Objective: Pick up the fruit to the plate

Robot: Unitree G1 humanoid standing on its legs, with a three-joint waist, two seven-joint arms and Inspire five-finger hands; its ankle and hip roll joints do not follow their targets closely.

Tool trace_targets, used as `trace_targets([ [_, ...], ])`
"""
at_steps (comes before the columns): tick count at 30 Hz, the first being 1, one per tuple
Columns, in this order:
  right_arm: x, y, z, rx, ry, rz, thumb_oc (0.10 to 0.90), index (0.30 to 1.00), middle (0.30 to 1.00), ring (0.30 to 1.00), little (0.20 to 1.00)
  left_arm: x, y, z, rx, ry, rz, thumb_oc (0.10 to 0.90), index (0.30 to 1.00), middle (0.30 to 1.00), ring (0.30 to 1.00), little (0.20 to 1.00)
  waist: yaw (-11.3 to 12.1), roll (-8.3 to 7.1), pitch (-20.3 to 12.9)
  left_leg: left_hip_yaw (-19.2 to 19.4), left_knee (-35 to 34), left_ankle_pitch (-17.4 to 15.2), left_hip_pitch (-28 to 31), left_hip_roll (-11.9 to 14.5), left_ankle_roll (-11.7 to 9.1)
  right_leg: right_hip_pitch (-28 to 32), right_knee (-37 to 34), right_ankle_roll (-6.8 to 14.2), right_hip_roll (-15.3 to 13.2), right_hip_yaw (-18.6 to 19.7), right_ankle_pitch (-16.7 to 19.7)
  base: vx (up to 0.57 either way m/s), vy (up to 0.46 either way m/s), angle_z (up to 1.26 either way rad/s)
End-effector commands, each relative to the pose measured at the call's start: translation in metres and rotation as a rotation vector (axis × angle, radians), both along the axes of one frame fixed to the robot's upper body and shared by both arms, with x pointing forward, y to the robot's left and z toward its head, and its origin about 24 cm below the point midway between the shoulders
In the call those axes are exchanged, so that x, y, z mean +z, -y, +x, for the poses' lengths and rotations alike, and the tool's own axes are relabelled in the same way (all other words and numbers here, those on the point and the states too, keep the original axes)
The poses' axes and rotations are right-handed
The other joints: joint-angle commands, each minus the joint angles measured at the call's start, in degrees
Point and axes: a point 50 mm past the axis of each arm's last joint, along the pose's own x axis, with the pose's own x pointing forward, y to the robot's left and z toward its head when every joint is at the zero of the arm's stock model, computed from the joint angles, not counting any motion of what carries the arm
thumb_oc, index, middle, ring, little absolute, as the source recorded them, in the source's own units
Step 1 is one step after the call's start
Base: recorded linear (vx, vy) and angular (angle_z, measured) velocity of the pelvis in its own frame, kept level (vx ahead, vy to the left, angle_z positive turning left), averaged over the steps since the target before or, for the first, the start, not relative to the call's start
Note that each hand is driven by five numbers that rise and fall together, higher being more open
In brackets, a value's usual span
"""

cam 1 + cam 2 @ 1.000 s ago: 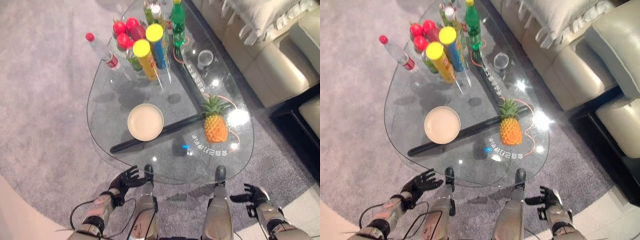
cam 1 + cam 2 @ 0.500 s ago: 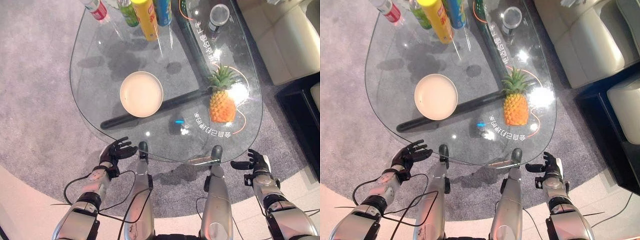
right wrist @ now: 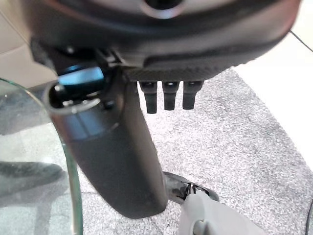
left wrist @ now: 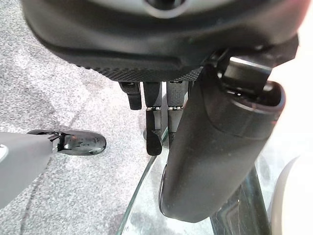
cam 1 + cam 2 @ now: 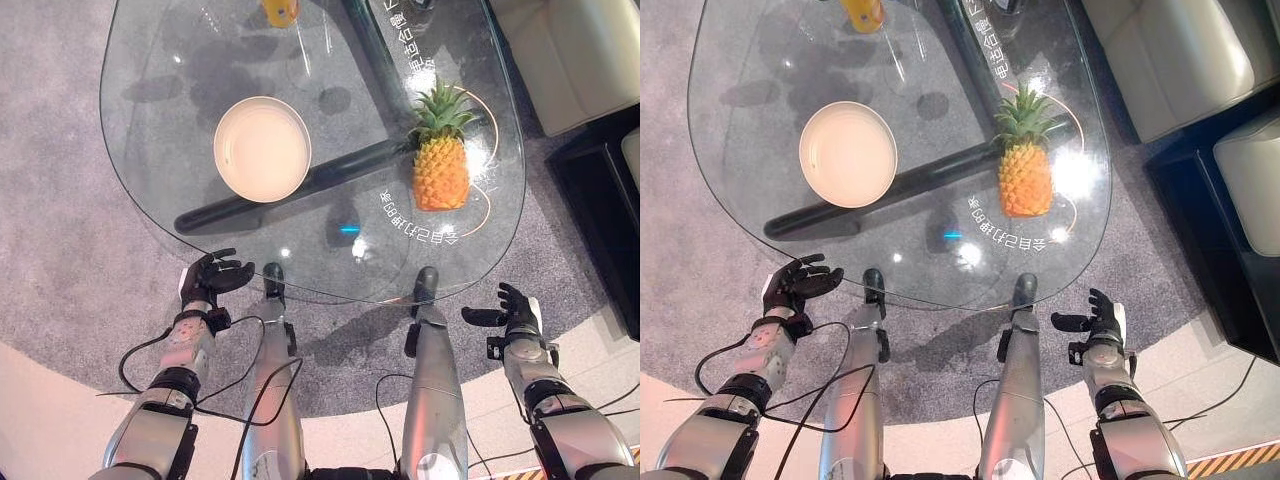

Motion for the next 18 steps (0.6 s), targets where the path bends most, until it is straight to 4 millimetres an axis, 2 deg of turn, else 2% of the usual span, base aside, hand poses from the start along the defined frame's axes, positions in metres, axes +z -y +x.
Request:
trace_targets([
  [1, 0.007, 0.011, -0.004, -0.065, 0.069, -0.022, 0.8, 0.9, 0.9, 0.9, 0.9, -0.012, -0.029, -0.02, 0.091, -0.072, 0.066, 0.8, 0.9, 0.9, 0.9, 0.9, 0.4, -1.32, -0.8, 0.4, 7.3, -5.0, -2.5, -0.6, 3.5, -4.1, 4.7, -2.1, -1.5, -1.9, 1.3, 0.0, 0.0, 0.0],
  [13, 0.018, 0.018, 0.0, -0.09, 0.11, -0.047, 0.8, 0.9, 0.9, 0.9, 0.9, -0.015, -0.026, -0.023, 0.062, -0.076, 0.071, 0.8, 0.9, 0.9, 0.9, 0.9, 0.8, -0.62, -0.8, 0.4, 7.0, -4.6, -2.9, -0.7, 3.2, -4.8, 4.8, -2.2, -2.1, -2.4, 1.4, 0.0, 0.0, 0.0],
  [18, 0.025, 0.033, -0.004, -0.2, 0.134, -0.084, 0.8, 0.9, 0.9, 0.9, 0.9, -0.016, -0.026, -0.023, 0.052, -0.08, 0.082, 0.8, 0.9, 0.9, 0.9, 0.9, 0.9, -0.55, -0.8, 0.4, 6.3, -4.4, -2.7, -0.6, 3.1, -4.6, 4.3, -2.3, -2.2, -2.9, 1.5, 0.0, 0.0, 0.0],
])
